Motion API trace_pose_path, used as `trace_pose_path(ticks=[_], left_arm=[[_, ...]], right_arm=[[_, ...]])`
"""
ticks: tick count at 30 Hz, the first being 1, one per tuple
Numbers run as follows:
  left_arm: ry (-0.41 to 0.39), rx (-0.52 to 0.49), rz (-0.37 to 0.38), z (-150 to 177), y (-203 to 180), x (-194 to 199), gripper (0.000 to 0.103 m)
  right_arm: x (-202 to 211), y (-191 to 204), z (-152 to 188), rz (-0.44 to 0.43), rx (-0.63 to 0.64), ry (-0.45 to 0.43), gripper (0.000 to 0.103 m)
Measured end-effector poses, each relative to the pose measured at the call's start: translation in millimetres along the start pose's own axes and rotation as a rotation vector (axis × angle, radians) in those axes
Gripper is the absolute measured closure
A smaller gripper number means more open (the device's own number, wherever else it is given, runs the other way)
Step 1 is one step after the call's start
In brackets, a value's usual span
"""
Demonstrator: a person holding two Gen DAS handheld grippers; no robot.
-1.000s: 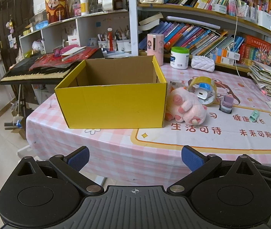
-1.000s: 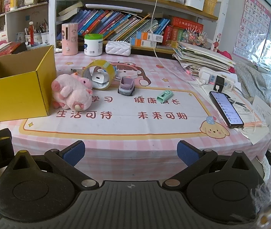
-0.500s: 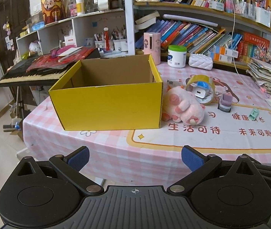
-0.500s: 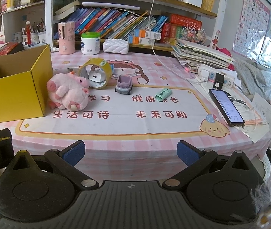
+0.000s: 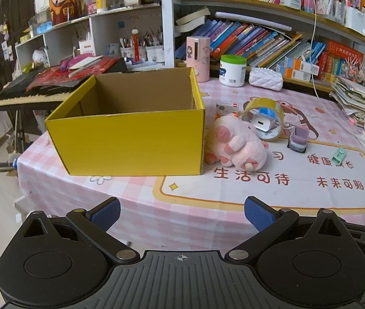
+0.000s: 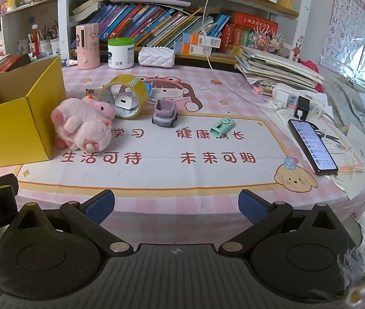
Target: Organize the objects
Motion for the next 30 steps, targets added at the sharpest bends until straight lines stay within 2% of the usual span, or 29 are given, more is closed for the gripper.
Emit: trace_pose_path(ticks=[15,22,30], left_arm=[[-0.015,0.009,-0.014,-22,-35,-21,0.000],[-0.023,0.014,-0.019,-35,-58,-33,0.000],[-0.008,0.017,-0.005,-44,-90,-46,0.000]], right_arm=[[-34,-24,-33,-0.063,0.112,-0.064,0.000],[-64,-53,-52,-0.144,0.043,-0.030,0.002],[-105,-88,-64,-0.153,-0.002,0.038,0.022]])
Point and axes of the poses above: each gripper's, at about its wrist camera, not at the fingertips, and x roughly against the way its jaws point, y to its left, z to its underside, the point moved 10 cm from there along -x, roughly the way its jaws point, and after that the axes turned 9 degrees about -z, right-handed, at the moved point
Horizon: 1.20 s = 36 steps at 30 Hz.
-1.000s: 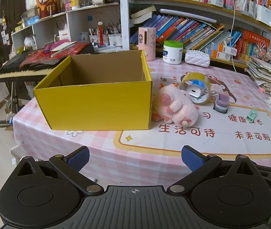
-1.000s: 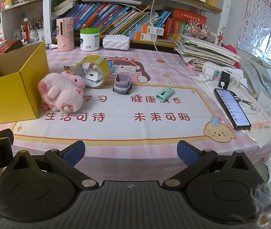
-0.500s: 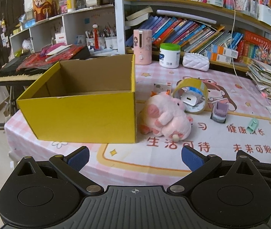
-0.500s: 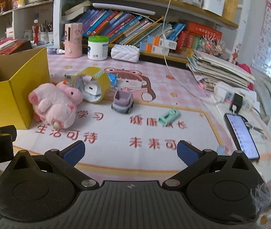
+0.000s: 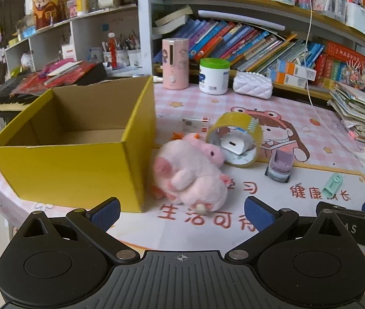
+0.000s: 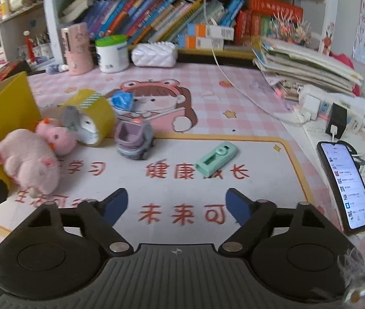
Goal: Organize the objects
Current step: 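Grasp the mint green clip with the right tool while the left tool approaches the pink plush pig, then grasp the pink plush pig with the left tool while the right tool holds the green clip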
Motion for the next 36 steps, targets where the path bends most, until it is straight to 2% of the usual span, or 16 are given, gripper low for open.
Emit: trace_pose_path(ticks=[9,15,21,25,31,36], left_arm=[[0.019,0.030,-0.045,-6,-18,-16,0.001],[0.034,0.048,-0.074,-9,-25,-27,0.002],[0.060,0.097,-0.114,-9,-26,-38,0.002],[0.073,0.155,-0.133,-13,-26,-46,0.005],[0.103,0.174,-0.202,-16,-33,-63,0.009],[0.152,0.213,-0.272,-12,-32,-81,0.010]], right_arm=[[-36,-43,-21,0.076,0.036,0.005,0.023],[-66,-66,-34,0.076,0.004,0.033,0.029],[-92,-71,-36,0.033,-0.028,0.086,0.053],[-97,-65,-38,-0.007,0.019,0.084,0.080],[-97,-61,-42,-0.050,0.066,0.095,0.080],[-79,-49,-52,-0.116,0.119,0.057,0.080]])
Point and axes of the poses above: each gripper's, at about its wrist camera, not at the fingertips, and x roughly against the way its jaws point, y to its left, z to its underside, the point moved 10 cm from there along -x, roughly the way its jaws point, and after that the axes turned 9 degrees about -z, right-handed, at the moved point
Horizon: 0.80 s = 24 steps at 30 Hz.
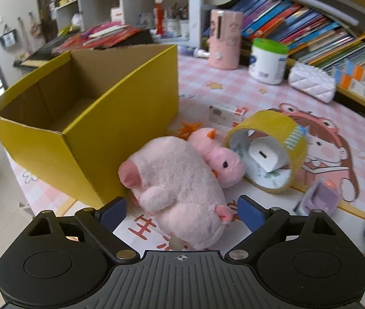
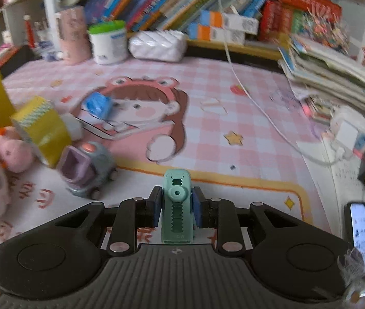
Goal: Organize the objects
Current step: 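Grasp the pink plush pig with the left tool while the right tool holds the green clip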
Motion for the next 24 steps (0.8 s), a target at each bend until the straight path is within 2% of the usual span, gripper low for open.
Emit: trace_pose_path(ticks=[5,10,16,24], left_arm=[[0.023,0.042,-0.037,-1,-3,-13,0.021],[0.031,0.081,-0.037,0,-1,-18,0.034],[0.048,0.070,0.036,7,5,-4,0.037],[0.053,-0.013,0.144,23,14,17,0.037]], right_arm=[[17,20,-9,-0.070,0.073,-0.043,0.080],[21,30,-7,-0.099,0.112,-0.030,0.080],[21,33,-1,-0.093,0.077,-0.010,0.080],[24,57,8,-0.098,0.070,0.007,0.080]])
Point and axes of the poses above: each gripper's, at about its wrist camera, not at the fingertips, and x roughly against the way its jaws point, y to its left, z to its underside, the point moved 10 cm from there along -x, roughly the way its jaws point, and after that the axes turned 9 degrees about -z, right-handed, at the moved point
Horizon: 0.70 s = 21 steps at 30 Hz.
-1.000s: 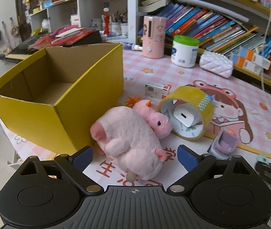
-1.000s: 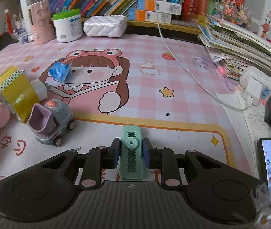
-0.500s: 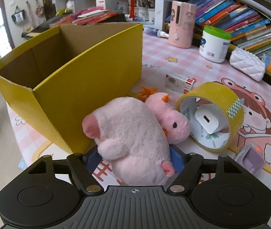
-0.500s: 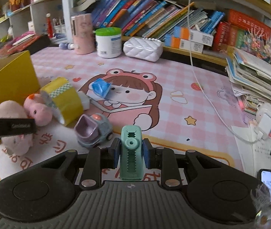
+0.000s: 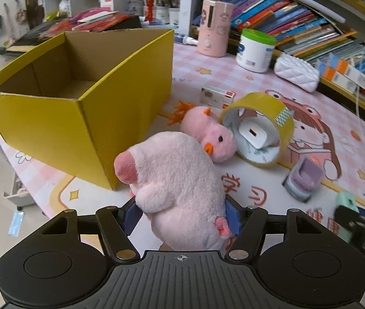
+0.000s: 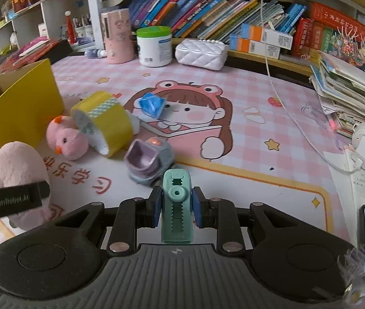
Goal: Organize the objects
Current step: 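Grasp the pink plush pig with the left tool while the right tool holds the green clip, then carry the plush pig and green clip up toward the yellow cardboard box with both tools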
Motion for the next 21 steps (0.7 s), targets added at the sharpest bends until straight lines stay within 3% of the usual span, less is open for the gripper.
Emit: trace_pose_path(ticks=[12,21], left_arm=[[-0.155,-0.102,0.140,-7,34,50,0.037],[-0.154,-0.104,0.141,0,108,60,0.037]], right_arm=[[19,49,13,0.037,-0.042,-0.002,0.080],[26,129,22,0.012,-0.034,0.006,0.080]])
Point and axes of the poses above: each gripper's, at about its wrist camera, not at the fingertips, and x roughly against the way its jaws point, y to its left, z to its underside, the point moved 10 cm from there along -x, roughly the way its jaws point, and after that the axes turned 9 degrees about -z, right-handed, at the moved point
